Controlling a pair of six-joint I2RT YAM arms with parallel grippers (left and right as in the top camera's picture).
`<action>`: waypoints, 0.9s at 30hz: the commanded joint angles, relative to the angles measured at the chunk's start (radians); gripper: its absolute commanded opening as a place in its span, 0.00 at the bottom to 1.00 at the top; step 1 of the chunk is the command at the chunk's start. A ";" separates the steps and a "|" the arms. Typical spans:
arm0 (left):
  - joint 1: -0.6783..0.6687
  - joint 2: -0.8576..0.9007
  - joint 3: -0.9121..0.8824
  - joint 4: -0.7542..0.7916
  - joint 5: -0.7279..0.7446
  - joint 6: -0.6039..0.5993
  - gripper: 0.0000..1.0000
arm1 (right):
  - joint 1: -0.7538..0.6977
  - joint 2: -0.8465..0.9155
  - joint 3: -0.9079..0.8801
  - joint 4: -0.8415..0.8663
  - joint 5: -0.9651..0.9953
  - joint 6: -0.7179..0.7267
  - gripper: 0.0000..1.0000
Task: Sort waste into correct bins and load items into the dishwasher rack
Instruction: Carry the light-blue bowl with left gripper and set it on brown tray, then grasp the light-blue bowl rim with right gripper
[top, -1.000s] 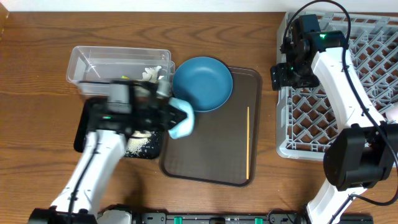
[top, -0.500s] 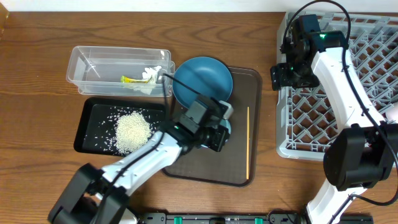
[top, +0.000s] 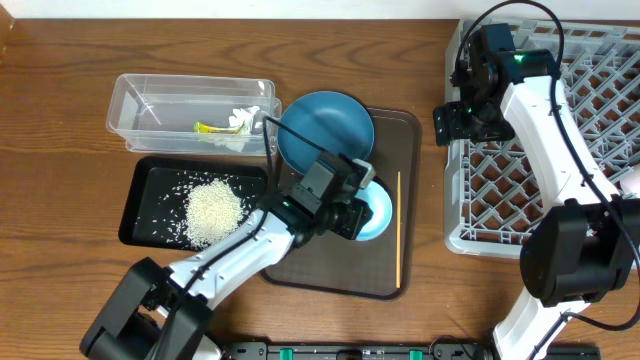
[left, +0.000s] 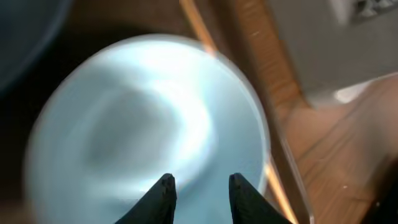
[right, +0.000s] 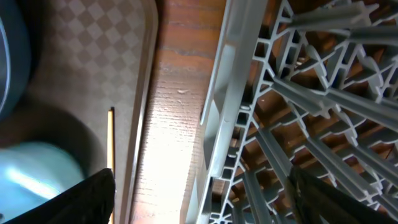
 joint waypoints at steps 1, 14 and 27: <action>0.061 -0.077 0.019 -0.074 -0.072 0.002 0.31 | -0.003 0.001 0.001 -0.004 -0.092 -0.052 0.88; 0.459 -0.415 0.019 -0.410 -0.194 0.002 0.46 | 0.099 0.001 -0.107 0.024 -0.300 -0.149 0.83; 0.540 -0.412 0.014 -0.449 -0.194 0.002 0.49 | 0.262 0.002 -0.346 0.201 -0.284 -0.058 0.54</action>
